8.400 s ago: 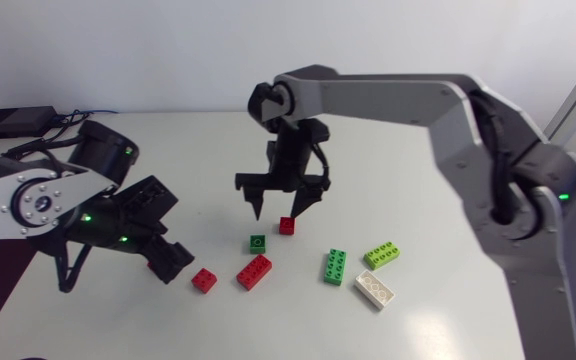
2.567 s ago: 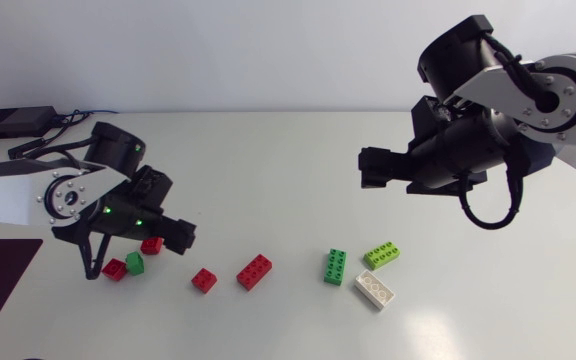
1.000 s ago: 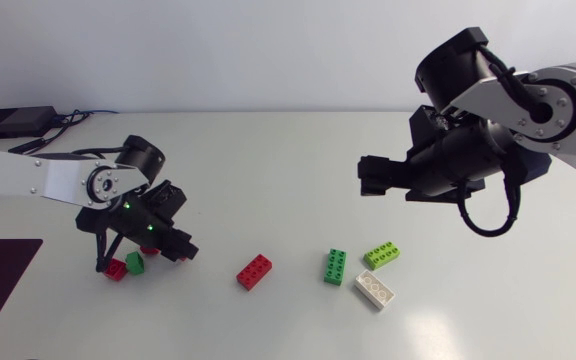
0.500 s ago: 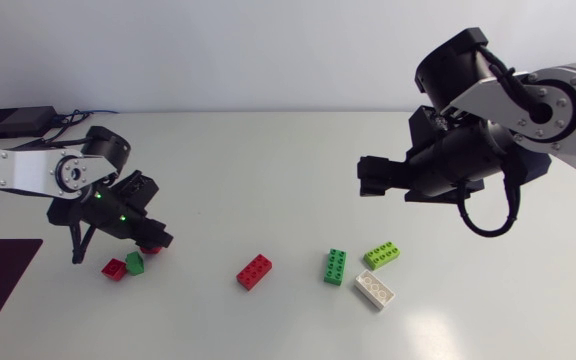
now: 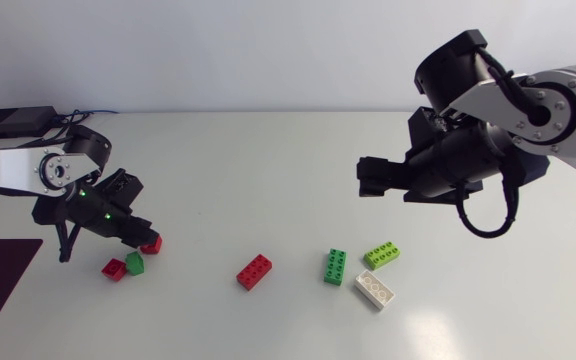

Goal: Sort duplo bricks by size, large to the right and small to the left

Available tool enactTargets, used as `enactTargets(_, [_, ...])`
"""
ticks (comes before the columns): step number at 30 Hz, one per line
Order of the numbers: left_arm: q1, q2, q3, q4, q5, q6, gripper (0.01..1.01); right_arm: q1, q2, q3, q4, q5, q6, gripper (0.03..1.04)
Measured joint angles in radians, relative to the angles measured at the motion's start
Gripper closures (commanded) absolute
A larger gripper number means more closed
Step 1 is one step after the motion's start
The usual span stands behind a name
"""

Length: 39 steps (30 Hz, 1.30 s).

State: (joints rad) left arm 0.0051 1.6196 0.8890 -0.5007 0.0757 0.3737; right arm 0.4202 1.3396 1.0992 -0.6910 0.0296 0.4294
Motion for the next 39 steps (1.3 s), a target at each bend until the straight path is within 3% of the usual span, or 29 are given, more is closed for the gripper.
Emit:
enactTargets(3, [0.0,0.014,0.0,0.0,0.0,0.0,0.085,0.0,0.0,0.0,0.0,0.0,0.0,0.07])
enactTargets(4, [0.0,0.018,0.0,0.0,0.0,0.0,0.056,0.0,0.0,0.0,0.0,0.0,0.0,0.07])
enactTargets(15, [-0.027,-0.028,0.035,-0.043,0.0,-0.009,0.054,0.0,0.0,0.0,0.0,-0.003,0.0,0.07])
enactTargets(20, [-0.186,-0.117,0.085,-0.098,0.008,-0.048,0.054,0.014,0.029,0.003,0.003,-0.06,-0.002,0.07])
enactTargets(24, [-0.277,-0.154,0.097,-0.121,0.023,-0.074,0.054,0.113,0.1,0.005,0.004,-0.085,-0.005,0.07])
enactTargets(29, [-0.256,-0.163,0.096,-0.126,0.022,-0.079,0.054,0.265,0.195,0.031,0.013,-0.09,-0.016,0.07])
enactTargets(33, [-0.221,-0.186,0.078,-0.129,0.023,-0.078,0.056,0.357,0.264,0.05,0.039,-0.098,-0.087,0.07])
enactTargets(39, [-0.157,-0.21,0.064,-0.14,0.023,-0.068,0.056,0.412,0.386,0.179,0.019,-0.012,-0.085,0.07])
